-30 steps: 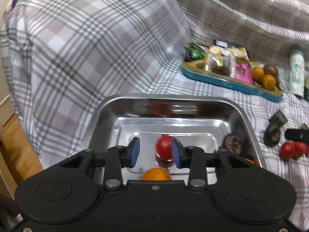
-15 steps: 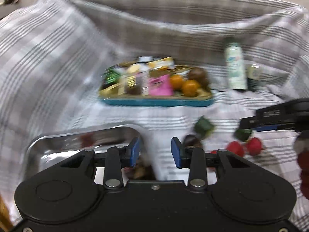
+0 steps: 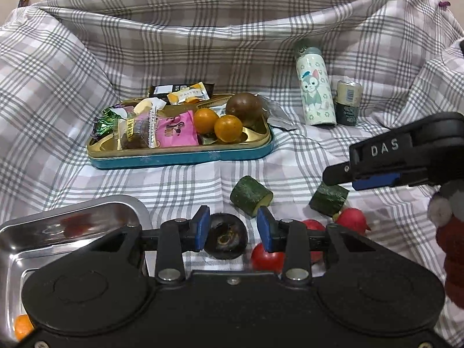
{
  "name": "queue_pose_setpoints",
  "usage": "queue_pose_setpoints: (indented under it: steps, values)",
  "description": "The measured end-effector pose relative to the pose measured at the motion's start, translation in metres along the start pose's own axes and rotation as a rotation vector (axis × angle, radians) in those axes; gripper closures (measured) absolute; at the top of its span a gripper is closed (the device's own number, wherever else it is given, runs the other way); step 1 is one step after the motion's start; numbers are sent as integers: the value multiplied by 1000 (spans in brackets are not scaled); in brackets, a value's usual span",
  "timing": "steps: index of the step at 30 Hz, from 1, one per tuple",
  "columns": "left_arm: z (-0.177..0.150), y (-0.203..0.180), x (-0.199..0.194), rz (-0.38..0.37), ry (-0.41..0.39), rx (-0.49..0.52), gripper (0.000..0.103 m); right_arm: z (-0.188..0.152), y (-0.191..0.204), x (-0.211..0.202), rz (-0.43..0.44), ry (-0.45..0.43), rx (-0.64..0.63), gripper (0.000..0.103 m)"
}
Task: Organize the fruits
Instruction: 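Move the left tool to a dark brown fruit while the right tool approaches a cucumber piece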
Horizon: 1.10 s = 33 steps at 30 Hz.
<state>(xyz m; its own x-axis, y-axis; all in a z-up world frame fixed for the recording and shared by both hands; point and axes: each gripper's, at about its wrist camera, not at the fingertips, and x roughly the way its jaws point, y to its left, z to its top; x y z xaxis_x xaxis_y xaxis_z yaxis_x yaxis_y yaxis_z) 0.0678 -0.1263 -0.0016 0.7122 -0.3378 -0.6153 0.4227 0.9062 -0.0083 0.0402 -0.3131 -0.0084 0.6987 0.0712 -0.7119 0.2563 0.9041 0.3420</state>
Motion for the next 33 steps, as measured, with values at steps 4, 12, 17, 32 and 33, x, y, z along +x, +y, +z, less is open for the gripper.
queue_pose_setpoints:
  steps: [4, 12, 17, 32, 33]
  values:
    - [-5, 5, 9, 19, 6, -24, 57, -3, 6, 4, -7, -5, -34, 59]
    - [-6, 17, 23, -12, 64, -108, 57, -4, 13, 11, -51, -13, -86, 57]
    - [-10, 17, 27, -17, 79, -116, 54, -4, 12, 14, -85, -23, -108, 56]
    - [-10, 22, 42, -57, 120, -182, 51, -4, 8, 25, -158, -9, -134, 53]
    - [-10, 23, 42, -58, 122, -187, 51, -3, 7, 26, -153, 1, -124, 53]
